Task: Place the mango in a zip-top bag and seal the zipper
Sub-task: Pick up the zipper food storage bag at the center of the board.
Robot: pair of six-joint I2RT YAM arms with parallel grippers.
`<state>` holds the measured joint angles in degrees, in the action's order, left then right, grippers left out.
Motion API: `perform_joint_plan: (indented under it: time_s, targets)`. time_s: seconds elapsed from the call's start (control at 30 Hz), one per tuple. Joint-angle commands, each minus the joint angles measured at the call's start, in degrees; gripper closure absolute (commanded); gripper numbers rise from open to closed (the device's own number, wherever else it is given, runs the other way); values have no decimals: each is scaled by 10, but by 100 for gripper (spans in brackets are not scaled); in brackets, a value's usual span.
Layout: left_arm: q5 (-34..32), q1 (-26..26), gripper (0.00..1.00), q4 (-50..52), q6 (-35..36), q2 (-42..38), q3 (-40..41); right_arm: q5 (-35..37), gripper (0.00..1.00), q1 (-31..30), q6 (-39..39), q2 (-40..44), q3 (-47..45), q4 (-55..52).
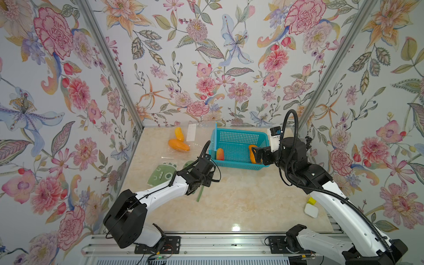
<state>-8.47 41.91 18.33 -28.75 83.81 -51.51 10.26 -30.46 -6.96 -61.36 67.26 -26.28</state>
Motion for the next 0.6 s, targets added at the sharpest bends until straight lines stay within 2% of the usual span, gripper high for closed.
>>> perform_joint_plan:
  time_s: [0.0,0.23,0.47,0.57]
  targets:
    - [-36,-2,41,-7,-16,26,16,18,0,-7,-20,15,-8,3]
    - [-10,-3,39,-12,4,95,17,26,0,-12,-26,17,-17,4]
    - [4,-11,39,-33,-23,126,26,25,0,-13,-22,9,-15,13]
    - [4,-21,47,-38,-33,131,43,22,0,-13,-18,7,-12,18]
